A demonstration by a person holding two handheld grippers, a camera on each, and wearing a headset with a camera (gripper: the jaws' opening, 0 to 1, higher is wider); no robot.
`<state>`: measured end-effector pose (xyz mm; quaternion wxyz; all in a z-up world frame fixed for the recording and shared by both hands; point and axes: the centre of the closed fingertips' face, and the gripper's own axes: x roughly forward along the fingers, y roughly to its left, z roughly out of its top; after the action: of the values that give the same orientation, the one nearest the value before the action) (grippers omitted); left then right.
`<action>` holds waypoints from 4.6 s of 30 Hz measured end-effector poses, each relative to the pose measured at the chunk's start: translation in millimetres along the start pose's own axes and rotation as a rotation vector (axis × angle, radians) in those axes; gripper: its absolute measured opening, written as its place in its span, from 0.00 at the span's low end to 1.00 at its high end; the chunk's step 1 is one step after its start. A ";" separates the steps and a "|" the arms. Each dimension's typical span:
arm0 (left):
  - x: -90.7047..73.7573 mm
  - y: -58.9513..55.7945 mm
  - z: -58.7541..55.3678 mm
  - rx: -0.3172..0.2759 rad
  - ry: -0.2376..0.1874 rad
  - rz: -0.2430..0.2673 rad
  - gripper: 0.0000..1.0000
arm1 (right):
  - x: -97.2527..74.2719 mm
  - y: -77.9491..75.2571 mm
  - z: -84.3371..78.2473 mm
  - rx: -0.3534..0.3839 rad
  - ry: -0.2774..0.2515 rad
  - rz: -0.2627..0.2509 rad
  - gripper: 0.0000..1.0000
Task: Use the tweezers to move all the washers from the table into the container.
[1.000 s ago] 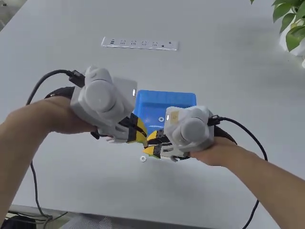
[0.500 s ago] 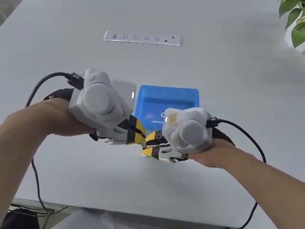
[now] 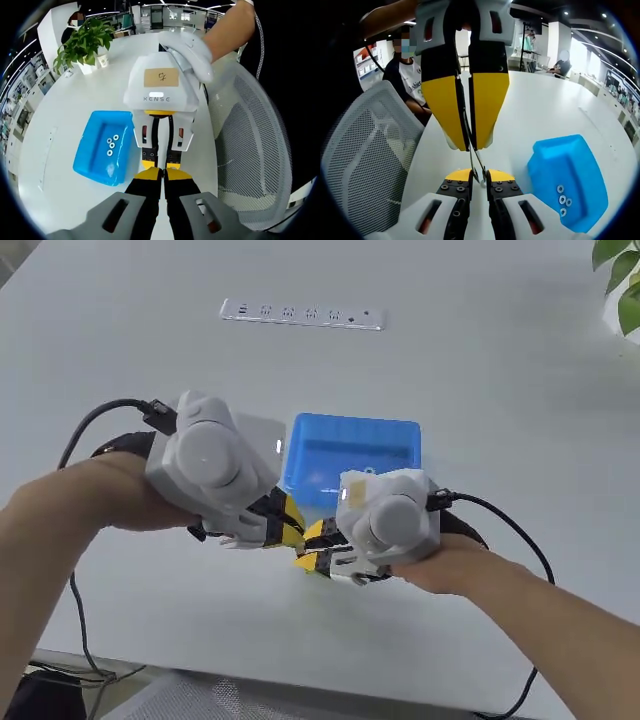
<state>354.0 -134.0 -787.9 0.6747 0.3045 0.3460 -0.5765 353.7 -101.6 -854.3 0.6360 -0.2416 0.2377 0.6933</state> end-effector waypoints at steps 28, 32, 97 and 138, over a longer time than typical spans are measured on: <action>6.9 10.6 -2.4 -0.016 0.003 -0.005 0.05 | 3.5 -3.3 -7.9 0.027 0.006 0.003 0.13; 6.2 10.0 -2.8 -0.023 0.001 -0.008 0.05 | 1.1 -4.0 -4.1 0.035 -0.009 -0.003 0.14; -25.6 11.3 32.5 -0.009 -0.030 0.004 0.05 | -35.6 -8.7 24.3 0.001 -0.018 -0.043 0.10; -34.9 83.9 59.0 0.050 -0.013 0.023 0.05 | -62.0 -84.1 38.9 -0.003 -0.030 -0.105 0.10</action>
<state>440.5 -149.4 -724.5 0.6759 0.3215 0.3235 -0.5789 440.8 -117.8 -786.7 0.6747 -0.2444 0.2139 0.6628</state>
